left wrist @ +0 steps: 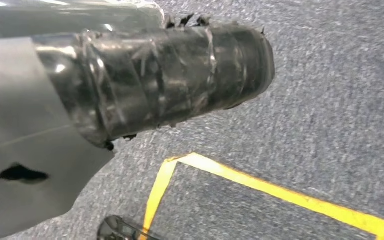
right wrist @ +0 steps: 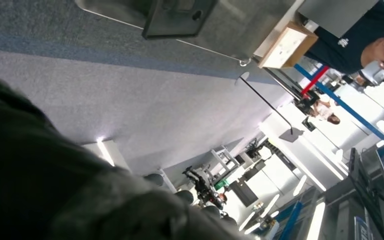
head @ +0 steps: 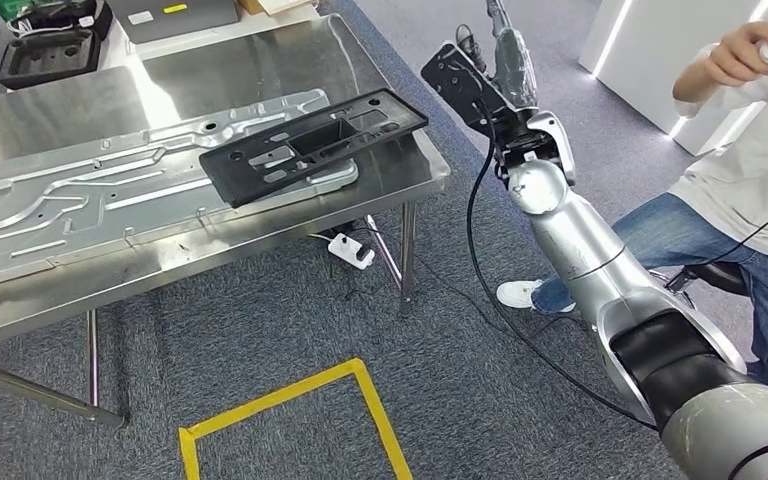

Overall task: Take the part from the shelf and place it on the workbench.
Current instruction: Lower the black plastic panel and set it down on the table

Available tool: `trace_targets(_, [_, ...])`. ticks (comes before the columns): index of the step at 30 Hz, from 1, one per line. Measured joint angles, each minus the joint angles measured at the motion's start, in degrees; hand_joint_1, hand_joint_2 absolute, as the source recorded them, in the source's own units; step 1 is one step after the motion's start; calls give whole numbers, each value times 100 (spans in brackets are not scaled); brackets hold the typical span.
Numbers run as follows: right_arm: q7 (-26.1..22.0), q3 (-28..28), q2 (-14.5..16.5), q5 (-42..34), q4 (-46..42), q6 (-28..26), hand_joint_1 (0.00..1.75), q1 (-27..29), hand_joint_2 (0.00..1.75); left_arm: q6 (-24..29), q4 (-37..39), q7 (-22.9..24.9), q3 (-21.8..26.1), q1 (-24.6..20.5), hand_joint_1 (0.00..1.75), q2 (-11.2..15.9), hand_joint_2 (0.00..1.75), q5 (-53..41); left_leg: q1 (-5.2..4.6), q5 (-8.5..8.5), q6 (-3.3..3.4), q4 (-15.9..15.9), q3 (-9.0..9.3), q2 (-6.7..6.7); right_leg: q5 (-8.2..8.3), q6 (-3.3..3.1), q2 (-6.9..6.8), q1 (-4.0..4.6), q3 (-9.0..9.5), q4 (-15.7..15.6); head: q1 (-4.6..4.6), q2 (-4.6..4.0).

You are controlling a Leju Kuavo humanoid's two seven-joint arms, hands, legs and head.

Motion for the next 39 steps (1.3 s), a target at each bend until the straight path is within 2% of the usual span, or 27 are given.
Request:
trace_targets(1, [1, 0, 0, 3, -3, 8, 0, 1, 0, -5, 0, 7, 0, -1, 0, -2, 0, -2, -11, 99, 39, -206, 172, -3, 28, -1, 1, 19, -28, -1, -1, 0])
trace_targets(3, [1, 0, -1, 10, -17, 24, 0, -6, 0, -12, 0, 11, 1, -10, 0, 12, 0, -6, -56, 332, 181, -980, 684, -10, 82, 4, -3, 44, -59, -11, 2, 0])
trace_targets(4, [1, 0, -3, 13, -26, 34, 0, -16, 0, -16, 0, 12, 1, -17, 0, 17, 0, -8, -86, 400, 251, -1310, 873, -8, 111, 21, -7, 44, -65, -27, 2, 0])
trace_targets(5, [2, 0, -5, 15, -33, 44, 0, -26, 0, -21, 0, 12, 1, -26, 0, 27, 0, -9, -117, 424, 311, -1511, 975, -5, 141, 49, -14, 31, -68, -46, 3, 0])
trace_targets(7, [6, 0, -9, 16, -41, 61, 0, -35, 0, -27, 0, 12, 2, -36, 0, 38, 0, -10, -162, 477, 383, -1646, 991, 1, 221, 127, -27, 5, -63, -121, 0, 0])
trace_targets(9, [8, 0, -14, 16, -43, 65, 0, -32, 0, -32, 0, 13, 2, -28, 0, 45, 0, -9, -132, 632, 407, -1821, 1029, 17, 221, 179, -33, 6, -79, -144, 2, 0])
trace_targets(10, [9, 0, -19, 16, -43, 64, 0, -38, 0, -38, 0, 15, 2, -23, 0, 40, 0, -8, -111, 722, 411, -1910, 1033, 28, 103, 192, -30, 17, -134, -36, 4, 0])
trace_targets(12, [12, 0, -31, 16, -44, 65, 0, -49, 0, -53, 0, 18, 2, -23, 0, 23, 0, -9, -88, 836, 402, -1970, 971, 45, -333, 215, -22, 28, -348, 529, 8, 0])
trace_targets(13, [15, 0, -34, 16, -43, 65, 0, -46, 0, -60, 0, 19, 2, -25, 0, 16, 0, -9, -86, 868, 398, -1953, 910, 46, -546, 231, -21, 30, -462, 896, 8, 0])
trace_targets(14, [17, 0, -37, 16, -43, 65, 0, -39, 0, -66, 0, 19, 2, -23, 0, 9, 0, -10, -82, 889, 385, -1919, 844, 47, -667, 252, -23, 27, -516, 1156, 9, 0])
trace_targets(15, [19, 0, -37, 16, -42, 65, 0, -32, 0, -72, 0, 21, 2, -20, 0, 1, 0, -10, -74, 905, 373, -1872, 774, 47, -692, 272, -25, 21, -480, 1238, 8, 0])
trace_targets(16, [20, 0, -38, 18, -42, 66, 0, -30, 0, -78, 0, 24, 2, -18, 0, -4, 0, -10, -62, 915, 359, -1808, 700, 47, -624, 294, -27, 11, -333, 1096, 8, 0])
trace_targets(18, [20, 0, -40, 27, -43, 69, 0, -40, 0, -88, 0, 30, 2, -20, 0, -8, 0, -10, -40, 907, 313, -1639, 548, 42, -442, 327, -24, -13, 119, 419, 7, 1])
trace_targets(19, [20, 0, -44, 34, -46, 70, 0, -47, 0, -92, 0, 34, 2, -21, 0, -6, 0, -11, -44, 895, 282, -1540, 475, 36, -381, 308, -10, -17, 269, 157, 8, 1])
trace_targets(20, [21, 0, -48, 39, -48, 72, 0, -48, 0, -95, 0, 38, 2, -21, 0, -3, 0, -11, -54, 891, 251, -1471, 417, 30, -362, 275, 4, -13, 334, 23, 7, 1])
trace_targets(24, [25, 0, -51, 63, -49, 78, 0, -37, 0, -101, 0, 58, 2, -1, 0, 9, 0, -10, -65, 908, 182, -1397, 310, 12, -268, 102, 6, -4, 263, 39, 4, 1])
trace_targets(25, [25, 0, -49, 70, -50, 80, 0, -39, 0, -113, 0, 64, 2, -1, 0, 10, 0, -10, -55, 802, 149, -1287, 258, 11, -236, 68, 1, -17, 238, 33, 5, 1])
trace_targets(26, [25, 0, -48, 78, -50, 82, 0, -44, 0, -129, 0, 68, 2, -3, 0, 11, 0, -10, -43, 624, 111, -1073, 173, 10, -203, 41, -6, -28, 208, 28, 5, 1])
trace_targets(28, [25, 0, -46, 89, -52, 84, 0, -49, 0, -165, 0, 76, 2, -3, 0, 9, 0, -11, -19, 172, 47, -374, -59, 10, -142, 20, -9, -22, 138, 27, 5, 0])
trace_targets(29, [25, 0, -46, 91, -52, 85, 0, -48, 0, -175, 0, 79, 2, -2, 0, 8, 0, -12, -12, 22, 38, -63, -151, 10, -114, 18, -9, -15, 98, 27, 4, 0])
trace_targets(30, [25, 0, -46, 92, -52, 85, 0, -47, 0, -180, 0, 81, 2, -1, 0, 5, 0, -13, -11, -33, 47, 93, -166, 9, -85, 18, -9, -4, 60, 28, 5, 0])
trace_targets(31, [25, 0, -46, 92, -53, 86, 0, -46, 0, -181, 0, 81, 2, -1, 0, 3, 0, -14, -14, 15, 73, 29, -68, 6, -59, 18, -7, 9, 29, 28, 4, 0])
trace_targets(32, [25, 0, -46, 92, -54, 86, 0, -47, 0, -181, 0, 82, 2, -2, 0, 2, 0, -15, -25, 142, 118, -245, 137, 2, -35, 18, -6, 24, 7, 26, 4, 0])
trace_targets(34, [25, 0, -46, 95, -58, 86, 0, -61, 0, -179, 0, 83, 2, -10, 0, 11, 0, -19, -65, 379, 248, -1054, 652, -11, 9, 29, -7, 38, -11, 11, 5, 0])
trace_targets(35, [25, 0, -47, 97, -60, 86, 0, -73, 0, -178, 0, 83, 2, -15, 0, 16, 0, -21, -94, 443, 303, -1350, 821, -16, 37, 53, -10, 32, -15, -5, 7, 0])
trace_targets(36, [25, 0, -47, 99, -61, 87, 0, -82, 0, -177, 0, 81, 2, -22, 0, 22, 0, -24, -119, 462, 346, -1513, 895, -19, 66, 85, -16, 18, -19, -24, 8, 0])
trace_targets(39, [25, 0, -48, 103, -63, 91, 0, -86, 0, -177, 0, 75, 2, -28, 0, 34, 0, -25, -141, 599, 388, -1692, 917, -5, 141, 194, -28, -5, -18, -101, 9, 0])
